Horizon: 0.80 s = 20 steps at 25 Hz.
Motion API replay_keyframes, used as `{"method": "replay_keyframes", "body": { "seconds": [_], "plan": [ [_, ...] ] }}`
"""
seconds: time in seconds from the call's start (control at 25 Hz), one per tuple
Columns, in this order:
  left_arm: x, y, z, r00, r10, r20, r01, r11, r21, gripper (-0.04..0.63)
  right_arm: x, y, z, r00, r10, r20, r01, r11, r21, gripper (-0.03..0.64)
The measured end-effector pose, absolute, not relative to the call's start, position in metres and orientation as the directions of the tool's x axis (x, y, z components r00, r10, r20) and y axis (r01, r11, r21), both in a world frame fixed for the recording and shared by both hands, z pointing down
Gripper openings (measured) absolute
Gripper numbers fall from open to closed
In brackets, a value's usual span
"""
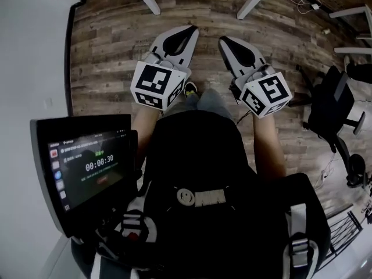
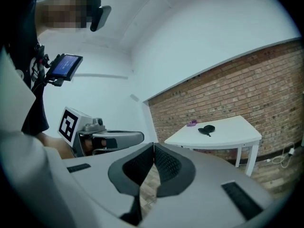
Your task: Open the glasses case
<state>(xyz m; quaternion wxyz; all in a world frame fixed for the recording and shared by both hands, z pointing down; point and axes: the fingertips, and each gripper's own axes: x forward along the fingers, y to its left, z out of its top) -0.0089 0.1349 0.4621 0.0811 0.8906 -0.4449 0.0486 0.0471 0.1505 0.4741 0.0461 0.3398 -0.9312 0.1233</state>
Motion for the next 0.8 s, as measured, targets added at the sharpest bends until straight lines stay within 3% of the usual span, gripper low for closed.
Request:
{"method": "replay_keyframes", "body": {
  "seconds": [0.12, 0.4, 0.8],
  "plan": [
    [-0.004, 0.185, 0.519, 0.575, -0.81, 0.114, -0.818, -0.568, 0.092, 0.005, 0.042, 0.198, 0.528, -0.778, -0.605, 0.171, -0.626, 0.769, -0.127, 0.006],
    [0.023, 0.284, 0.545, 0.552, -0.832, 0.06, -0.833, -0.546, 0.085, 0.005, 0.072, 0.289, 0.556, -0.773, -0.612, 0.169, -0.631, 0.77, -0.097, 0.006],
    [0.064, 0.458, 0.561, 0.513, -0.854, 0.083, -0.858, -0.51, 0.059, 0.005, 0.14, 0.446, 0.565, -0.729, -0.657, 0.191, -0.68, 0.727, -0.094, 0.006]
  ]
}}
